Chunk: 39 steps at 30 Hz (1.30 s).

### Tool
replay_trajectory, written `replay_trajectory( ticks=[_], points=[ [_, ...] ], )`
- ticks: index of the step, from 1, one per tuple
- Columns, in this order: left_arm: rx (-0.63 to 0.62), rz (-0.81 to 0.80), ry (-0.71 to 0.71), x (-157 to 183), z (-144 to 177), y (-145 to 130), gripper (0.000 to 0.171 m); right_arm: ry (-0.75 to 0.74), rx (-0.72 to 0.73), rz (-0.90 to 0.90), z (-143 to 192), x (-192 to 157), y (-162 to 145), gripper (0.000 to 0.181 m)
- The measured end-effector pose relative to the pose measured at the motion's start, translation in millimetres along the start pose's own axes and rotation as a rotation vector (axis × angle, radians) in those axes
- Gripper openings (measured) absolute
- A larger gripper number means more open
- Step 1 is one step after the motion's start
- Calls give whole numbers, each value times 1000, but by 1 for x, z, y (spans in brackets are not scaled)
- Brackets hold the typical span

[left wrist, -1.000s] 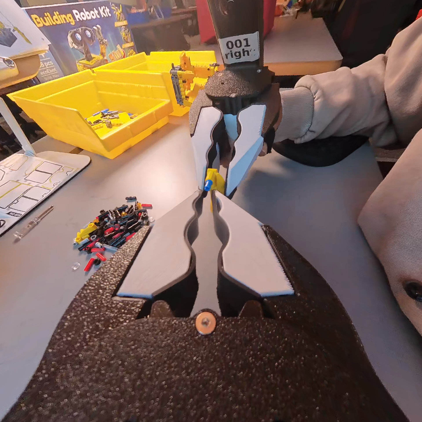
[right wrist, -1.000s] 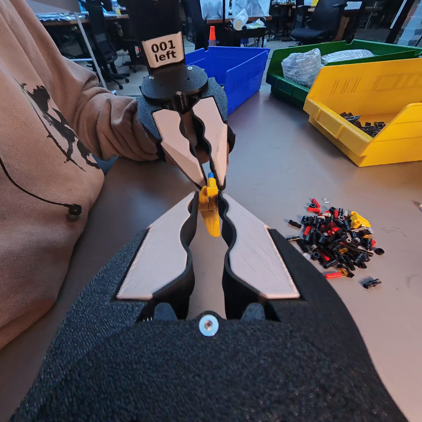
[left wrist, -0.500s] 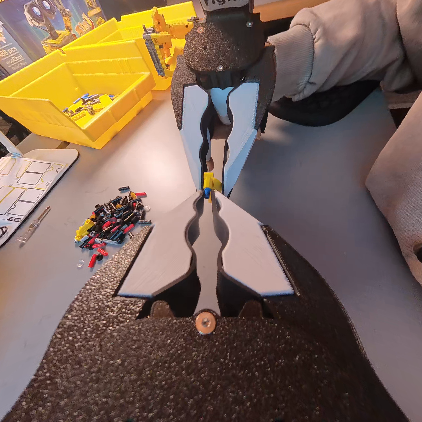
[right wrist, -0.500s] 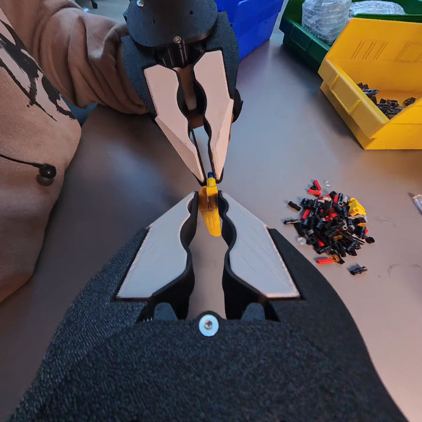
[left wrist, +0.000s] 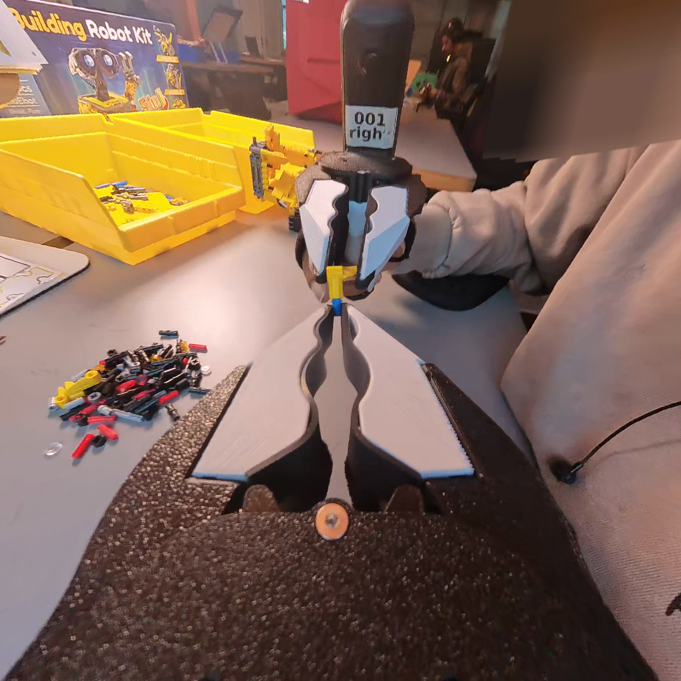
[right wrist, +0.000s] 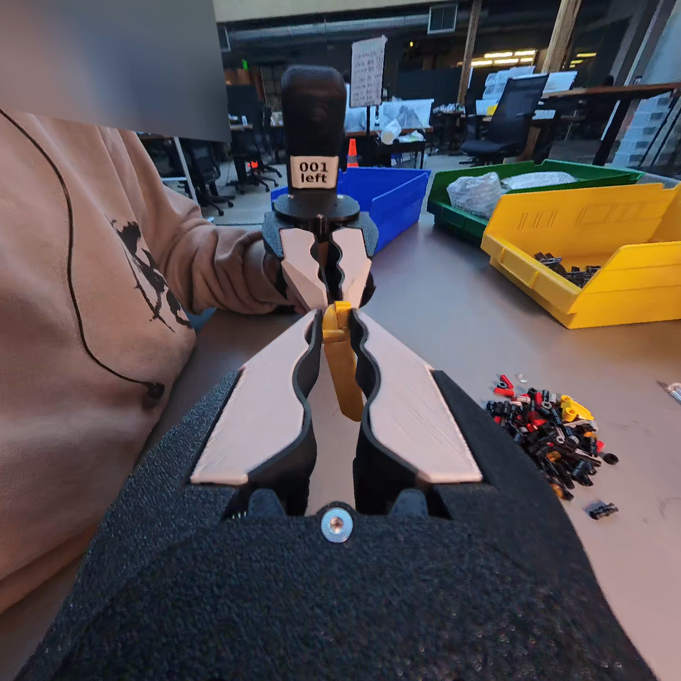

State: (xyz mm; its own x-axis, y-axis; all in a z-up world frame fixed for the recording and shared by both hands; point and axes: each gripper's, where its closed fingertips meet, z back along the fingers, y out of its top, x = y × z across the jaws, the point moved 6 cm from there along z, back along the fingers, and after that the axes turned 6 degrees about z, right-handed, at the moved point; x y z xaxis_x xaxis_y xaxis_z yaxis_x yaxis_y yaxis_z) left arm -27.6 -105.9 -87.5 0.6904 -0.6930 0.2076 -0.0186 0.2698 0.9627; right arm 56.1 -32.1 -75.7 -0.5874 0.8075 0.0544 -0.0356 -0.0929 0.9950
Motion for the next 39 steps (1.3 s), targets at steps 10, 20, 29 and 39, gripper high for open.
replay_trajectory(
  ticks=[10, 20, 29, 39],
  points=[
    [-133, 46, 71, -16, -8, -25, 3, -226, 75, 1, 51, 32, 23, 14],
    [-414, -149, 276, -27, -13, -53, 3, -101, -364, 88, 17, 19, -46, 14],
    [-482, -216, 259, -20, -18, -62, 3, -48, -483, 172, 4, 6, -62, 14],
    [-471, -162, 227, -21, -16, -61, 19, -32, -526, 244, -5, -2, -67, 14]
  ],
)
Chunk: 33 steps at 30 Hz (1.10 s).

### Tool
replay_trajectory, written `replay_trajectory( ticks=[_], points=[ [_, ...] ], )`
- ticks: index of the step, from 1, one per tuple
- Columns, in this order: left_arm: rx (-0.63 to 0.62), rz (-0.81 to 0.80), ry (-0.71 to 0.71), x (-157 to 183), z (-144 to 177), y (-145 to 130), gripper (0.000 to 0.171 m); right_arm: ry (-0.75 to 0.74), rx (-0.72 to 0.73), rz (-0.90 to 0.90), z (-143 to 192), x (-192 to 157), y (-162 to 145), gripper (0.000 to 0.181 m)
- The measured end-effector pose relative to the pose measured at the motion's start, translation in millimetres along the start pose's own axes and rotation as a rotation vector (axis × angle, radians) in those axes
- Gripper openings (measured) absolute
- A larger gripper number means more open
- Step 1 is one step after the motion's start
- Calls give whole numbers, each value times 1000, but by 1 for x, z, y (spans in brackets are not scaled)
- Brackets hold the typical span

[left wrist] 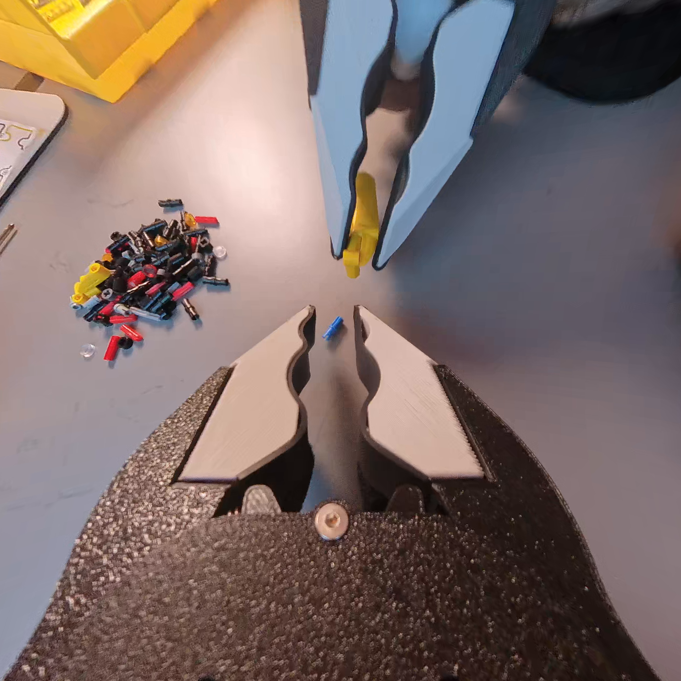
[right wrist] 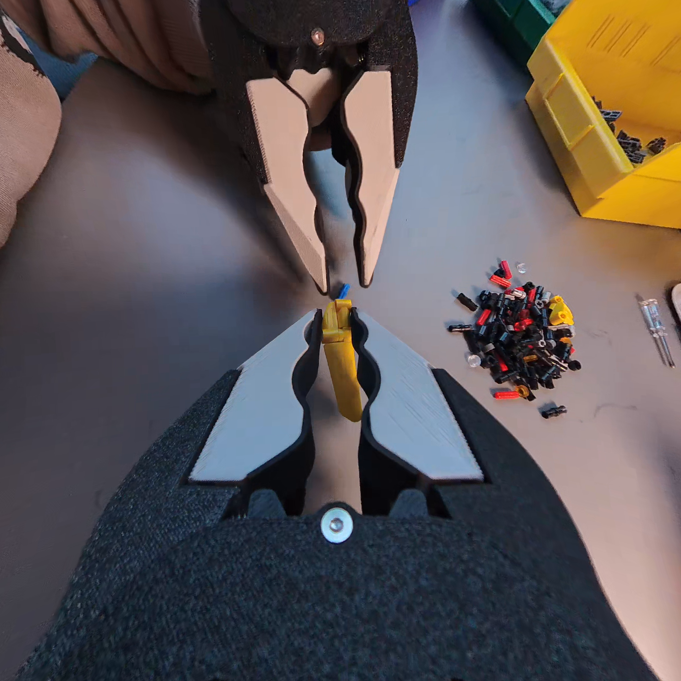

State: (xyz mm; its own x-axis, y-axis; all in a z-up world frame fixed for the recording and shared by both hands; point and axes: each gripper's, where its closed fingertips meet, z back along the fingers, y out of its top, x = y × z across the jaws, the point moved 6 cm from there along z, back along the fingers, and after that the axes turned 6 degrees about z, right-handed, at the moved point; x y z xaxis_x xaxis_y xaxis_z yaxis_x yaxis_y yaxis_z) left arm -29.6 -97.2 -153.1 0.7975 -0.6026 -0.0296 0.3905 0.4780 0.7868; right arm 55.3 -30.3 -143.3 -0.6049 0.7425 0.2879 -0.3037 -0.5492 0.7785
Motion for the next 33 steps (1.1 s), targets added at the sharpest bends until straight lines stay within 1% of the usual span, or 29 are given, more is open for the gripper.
replay_trajectory(
  ticks=[3, 5, 7, 9, 12, 15, 18, 21, 26, 30, 33],
  points=[
    [138, 118, -126, 1, 13, 13, 20, -27, 54, 19, 3, 1, 8, 14],
    [193, 138, -184, 4, 18, 17, 20, -4, 139, -21, 6, 0, 18, 14],
    [222, 138, -220, 7, 20, 20, 14, 21, 186, -47, 9, -1, 23, 14],
    [252, 136, -221, 8, 22, 24, 9, 19, 222, -53, 12, 0, 25, 14],
    [286, 115, -275, 15, 26, 28, 6, 67, 313, -92, 19, -2, 33, 14],
    [336, 135, -321, 17, 31, 32, 6, 99, 358, -114, 22, -3, 37, 14],
    [348, 160, -328, 15, 31, 34, 6, 89, 363, -119, 23, -2, 38, 15],
    [405, 161, -330, 14, 39, 39, 5, 97, 400, -145, 28, 0, 40, 19],
    [435, 143, -327, 15, 45, 42, 5, 113, 387, -145, 27, -1, 39, 15],
    [471, 122, -297, 16, 53, 49, 5, 120, 411, -138, 32, 0, 46, 15],
    [510, 133, -254, 8, 61, 50, 5, 86, 418, -140, 37, 6, 44, 12]
  ],
)
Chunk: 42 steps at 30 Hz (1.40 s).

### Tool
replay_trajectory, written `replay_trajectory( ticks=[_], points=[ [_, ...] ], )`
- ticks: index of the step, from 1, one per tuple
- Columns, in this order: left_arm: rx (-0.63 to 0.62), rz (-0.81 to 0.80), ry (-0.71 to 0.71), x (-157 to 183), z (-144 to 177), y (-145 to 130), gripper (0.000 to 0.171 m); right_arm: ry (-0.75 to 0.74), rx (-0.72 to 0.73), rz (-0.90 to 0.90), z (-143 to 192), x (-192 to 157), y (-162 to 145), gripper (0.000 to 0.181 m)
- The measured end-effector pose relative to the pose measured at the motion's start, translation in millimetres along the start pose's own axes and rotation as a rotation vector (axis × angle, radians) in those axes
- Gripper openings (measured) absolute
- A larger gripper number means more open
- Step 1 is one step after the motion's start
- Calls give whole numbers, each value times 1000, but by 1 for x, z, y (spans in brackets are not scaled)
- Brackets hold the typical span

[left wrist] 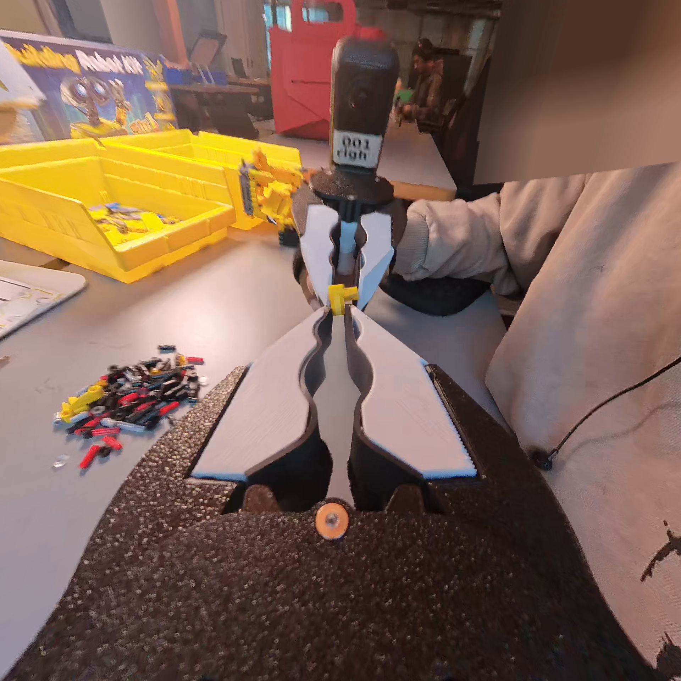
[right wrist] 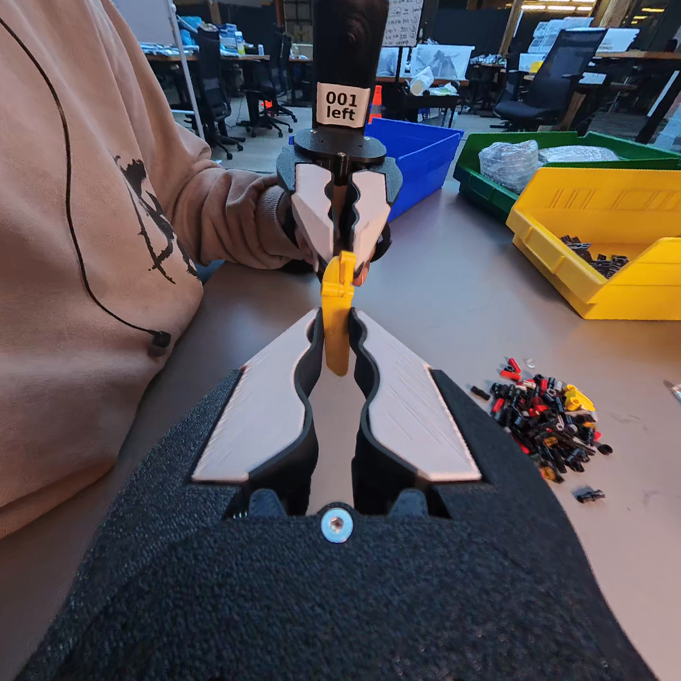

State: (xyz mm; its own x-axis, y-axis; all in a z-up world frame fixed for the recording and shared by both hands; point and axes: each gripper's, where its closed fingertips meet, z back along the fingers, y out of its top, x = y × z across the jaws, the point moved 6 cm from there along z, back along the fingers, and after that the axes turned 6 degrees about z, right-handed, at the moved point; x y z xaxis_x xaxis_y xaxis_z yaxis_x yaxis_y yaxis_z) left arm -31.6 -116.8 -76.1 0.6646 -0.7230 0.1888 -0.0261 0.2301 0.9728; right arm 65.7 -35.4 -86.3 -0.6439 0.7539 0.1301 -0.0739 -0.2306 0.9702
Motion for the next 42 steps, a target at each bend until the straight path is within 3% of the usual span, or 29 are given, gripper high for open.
replay_trajectory(
  ticks=[2, 3, 5, 8, 13, 16, 18, 20, 23, 30, 42],
  points=[
    [159, 24, 68, -14, 33, 22, 5, -65, -95, 14, 16, 10, -15, 12],
    [212, 27, 97, -21, 49, 30, 5, -92, -57, -25, 26, 16, -16, 12],
    [194, 22, 107, -24, 50, 29, 5, -107, 20, -38, 30, 19, -3, 12],
    [10, 70, 55, -24, 23, 3, 5, -88, -35, 27, 11, 17, 1, 12],
    [-411, -44, 218, -36, -2, -54, 6, -130, -203, 87, 2, 15, -25, 12],
    [-500, -70, 255, -38, -6, -67, 7, -147, -278, 134, -1, 13, -32, 12],
    [-476, -22, 220, -36, -6, -66, 23, -157, -318, 168, -3, 12, -35, 12],
    [-373, 50, 152, -31, -6, -53, 30, -176, -358, 212, -6, 11, -38, 12],
    [-217, 208, 52, -27, -4, -36, 27, -220, -394, 281, -12, 10, -38, 12],
    [-58, 535, -44, -31, -12, -32, 11, -362, -437, 461, -24, 10, -24, 12],
    [-18, 631, -26, -37, -15, -36, 8, -451, -580, 756, -37, 3, -21, 11]
  ],
)
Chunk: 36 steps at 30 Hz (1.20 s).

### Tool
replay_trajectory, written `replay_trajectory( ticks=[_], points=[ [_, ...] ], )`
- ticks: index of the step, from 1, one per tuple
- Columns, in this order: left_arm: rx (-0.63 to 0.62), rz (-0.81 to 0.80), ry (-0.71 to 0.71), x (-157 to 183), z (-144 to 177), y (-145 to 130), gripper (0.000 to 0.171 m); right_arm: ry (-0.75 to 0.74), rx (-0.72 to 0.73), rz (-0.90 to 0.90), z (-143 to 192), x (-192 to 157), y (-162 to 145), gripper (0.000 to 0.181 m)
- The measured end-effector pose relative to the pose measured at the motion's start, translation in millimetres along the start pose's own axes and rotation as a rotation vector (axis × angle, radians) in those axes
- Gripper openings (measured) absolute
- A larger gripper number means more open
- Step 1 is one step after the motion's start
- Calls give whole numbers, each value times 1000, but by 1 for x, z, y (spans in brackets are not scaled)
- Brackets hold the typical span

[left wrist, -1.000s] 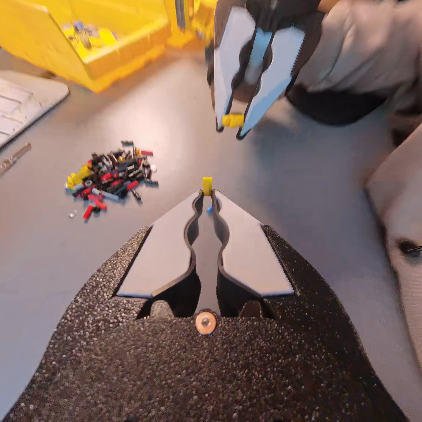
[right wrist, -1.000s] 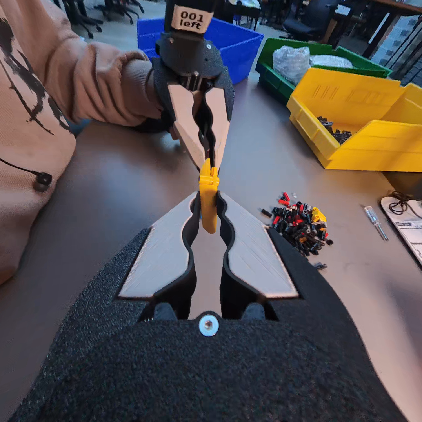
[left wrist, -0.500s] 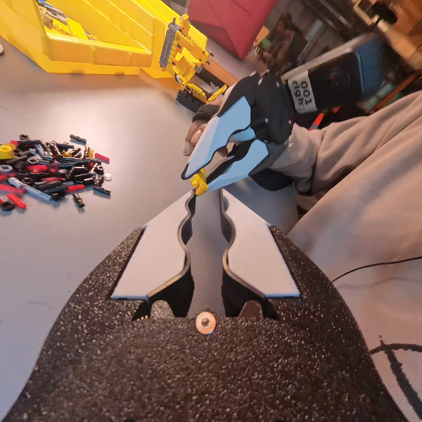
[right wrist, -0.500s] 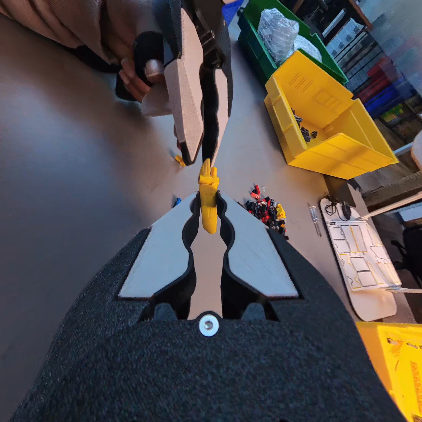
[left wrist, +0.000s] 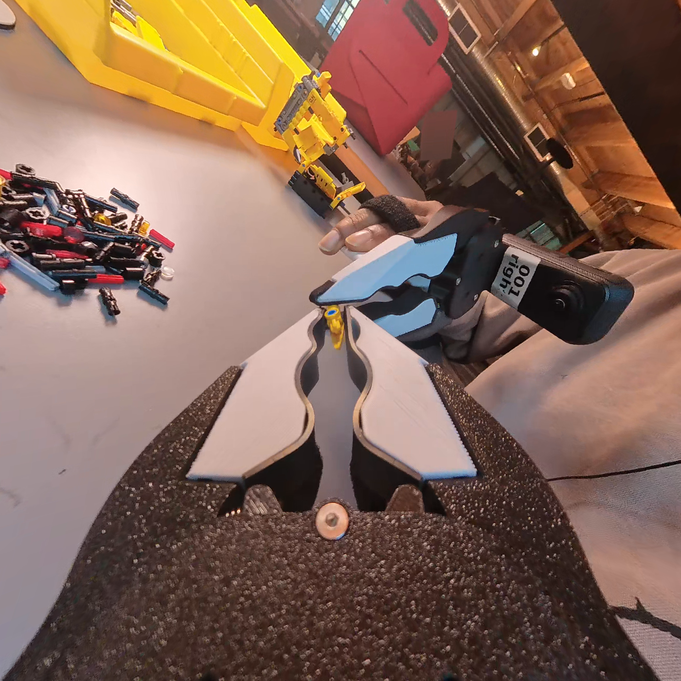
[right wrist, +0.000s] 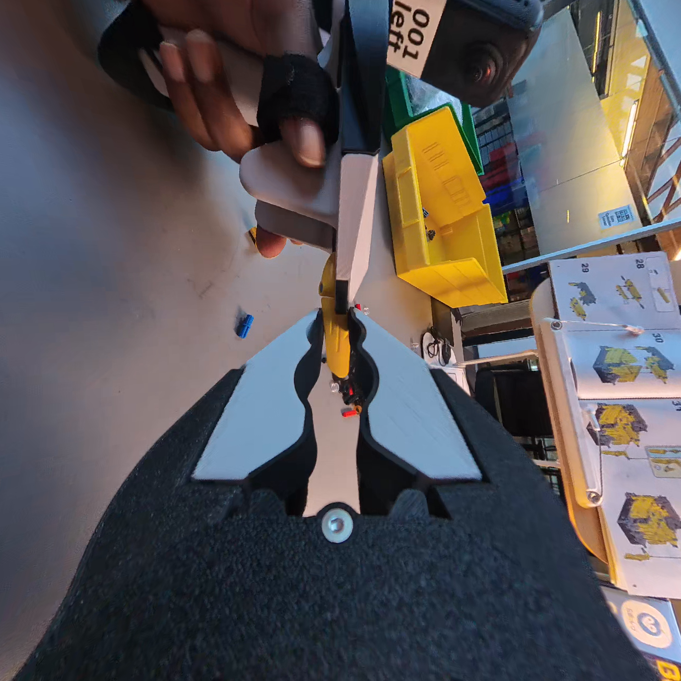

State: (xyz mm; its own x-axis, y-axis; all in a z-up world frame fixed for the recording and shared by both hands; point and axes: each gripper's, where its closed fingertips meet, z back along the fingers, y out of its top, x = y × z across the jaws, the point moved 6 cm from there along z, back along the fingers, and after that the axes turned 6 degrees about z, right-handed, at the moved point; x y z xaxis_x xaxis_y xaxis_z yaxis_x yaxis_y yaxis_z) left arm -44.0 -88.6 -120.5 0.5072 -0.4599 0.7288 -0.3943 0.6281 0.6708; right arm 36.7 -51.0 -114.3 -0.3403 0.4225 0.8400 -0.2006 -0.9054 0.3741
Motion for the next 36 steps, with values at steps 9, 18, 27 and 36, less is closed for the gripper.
replay_trajectory(
  ticks=[9, 18, 27, 36],
  points=[
    [-27, -57, 27, -4, 18, 8, 6, 25, 22, -51, 9, 5, -12, 10],
    [-106, -358, 123, -2, 16, 9, 6, 158, 10, -147, 7, 1, -46, 5],
    [15, -390, 58, 14, 17, 8, 6, 336, 28, -363, -2, -20, -54, 19],
    [270, 6, -226, 20, 14, 25, 6, 167, 308, -746, 10, 30, -6, 27]
  ],
)
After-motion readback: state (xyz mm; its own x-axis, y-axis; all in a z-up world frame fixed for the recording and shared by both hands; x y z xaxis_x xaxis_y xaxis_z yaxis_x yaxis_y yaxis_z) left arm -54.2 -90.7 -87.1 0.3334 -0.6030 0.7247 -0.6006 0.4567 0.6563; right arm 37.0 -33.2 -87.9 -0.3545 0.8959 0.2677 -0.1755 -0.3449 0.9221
